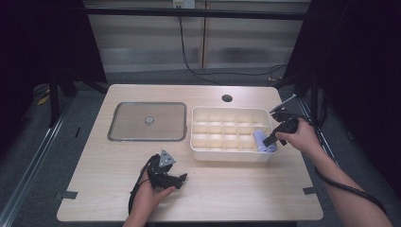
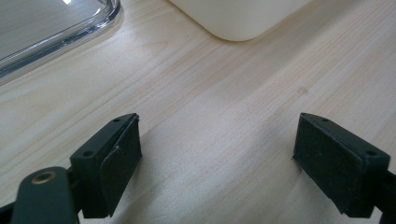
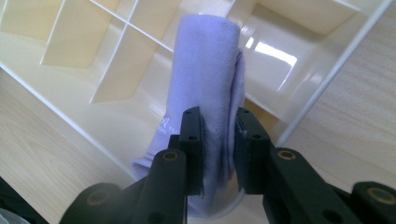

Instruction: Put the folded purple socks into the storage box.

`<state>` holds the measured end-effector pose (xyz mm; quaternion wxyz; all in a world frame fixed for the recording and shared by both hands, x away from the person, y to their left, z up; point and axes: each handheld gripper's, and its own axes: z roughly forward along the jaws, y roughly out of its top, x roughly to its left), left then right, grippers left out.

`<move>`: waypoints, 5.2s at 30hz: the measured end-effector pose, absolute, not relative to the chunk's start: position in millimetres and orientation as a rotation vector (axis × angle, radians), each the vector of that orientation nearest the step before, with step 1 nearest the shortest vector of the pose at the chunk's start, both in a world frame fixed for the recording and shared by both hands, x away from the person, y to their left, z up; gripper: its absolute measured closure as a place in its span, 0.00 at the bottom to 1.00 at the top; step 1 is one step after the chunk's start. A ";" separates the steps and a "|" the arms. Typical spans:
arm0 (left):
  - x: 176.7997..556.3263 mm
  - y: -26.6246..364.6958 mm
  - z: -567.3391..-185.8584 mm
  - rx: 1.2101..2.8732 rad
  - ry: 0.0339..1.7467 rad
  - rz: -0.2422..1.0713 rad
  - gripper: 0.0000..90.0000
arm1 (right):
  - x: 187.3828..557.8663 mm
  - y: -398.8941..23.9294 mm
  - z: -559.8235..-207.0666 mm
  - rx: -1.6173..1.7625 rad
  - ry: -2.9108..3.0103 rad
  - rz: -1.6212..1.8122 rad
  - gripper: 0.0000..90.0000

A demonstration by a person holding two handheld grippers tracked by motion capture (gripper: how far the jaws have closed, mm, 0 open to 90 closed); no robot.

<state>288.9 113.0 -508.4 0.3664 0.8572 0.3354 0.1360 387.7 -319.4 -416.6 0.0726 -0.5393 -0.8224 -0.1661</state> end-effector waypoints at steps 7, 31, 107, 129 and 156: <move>288.9 113.0 -508.4 2.203 0.862 0.350 0.16 | 386.6 -313.4 -418.8 -1.617 -2.512 -0.446 0.84; 288.7 112.9 -508.4 2.203 0.864 0.351 0.16 | 382.0 -301.8 -431.5 -1.609 -2.591 -0.360 0.84; 289.1 112.3 -508.3 2.203 0.866 0.354 0.16 | 395.8 -287.0 -372.9 -1.522 -2.723 -0.293 0.74; 289.2 112.3 -508.3 2.204 0.866 0.354 0.16 | 403.8 -275.0 -387.4 -1.524 -2.753 -0.250 1.00; 289.1 112.1 -508.4 2.200 0.866 0.355 0.16 | 385.9 -284.6 -445.3 -1.480 -2.710 -0.135 1.00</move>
